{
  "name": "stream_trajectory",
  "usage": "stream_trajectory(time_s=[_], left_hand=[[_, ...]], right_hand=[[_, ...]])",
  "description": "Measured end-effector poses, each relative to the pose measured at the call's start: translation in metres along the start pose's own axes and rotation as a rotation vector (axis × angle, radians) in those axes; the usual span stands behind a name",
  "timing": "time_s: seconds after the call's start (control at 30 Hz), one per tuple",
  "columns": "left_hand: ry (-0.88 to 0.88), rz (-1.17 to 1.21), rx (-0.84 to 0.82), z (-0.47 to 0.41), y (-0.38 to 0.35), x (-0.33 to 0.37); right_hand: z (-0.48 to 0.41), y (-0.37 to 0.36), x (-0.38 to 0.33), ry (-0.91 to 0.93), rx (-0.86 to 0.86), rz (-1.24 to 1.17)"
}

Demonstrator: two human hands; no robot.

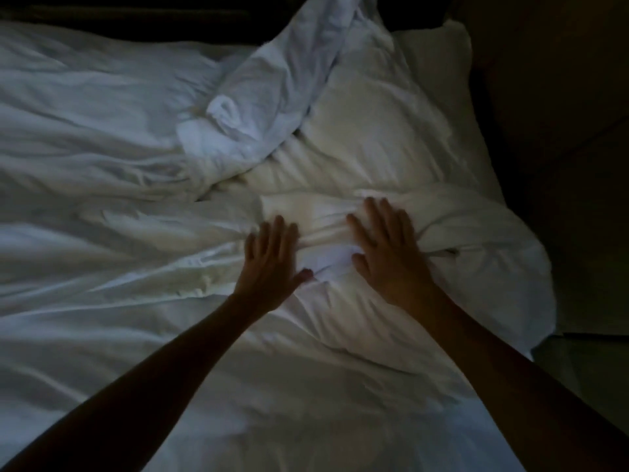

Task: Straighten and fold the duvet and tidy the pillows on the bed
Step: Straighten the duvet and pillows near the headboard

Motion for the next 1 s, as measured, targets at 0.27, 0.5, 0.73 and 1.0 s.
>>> stream_trajectory(time_s=[0.27, 0.5, 0.73, 1.0], left_hand=[[0.069, 0.198, 0.016, 0.047, 0.07, -0.016], [0.191, 0.317, 0.156, 0.167, 0.204, -0.099], [0.348, 0.317, 0.304, 0.369, 0.305, -0.247], [0.562, 0.31, 0.432, 0.577, 0.364, -0.401]], right_hand=[[0.022, 0.052, -0.072, -0.009, -0.058, -0.172], [0.058, 0.171, -0.217, 0.097, -0.104, -0.474], [0.104, 0.281, -0.429, 0.325, -0.057, -0.688], [0.151, 0.368, -0.654, 0.479, -0.046, -0.712]])
Point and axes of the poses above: each hand's wrist, its own z-axis away from the middle knuckle, its own y-axis out of the back of the hand, x = y × z, the point moved 3 cm from there along -z, towards the middle knuckle, and after that the axes turned 4 degrees about x, right-handed, at the moved point
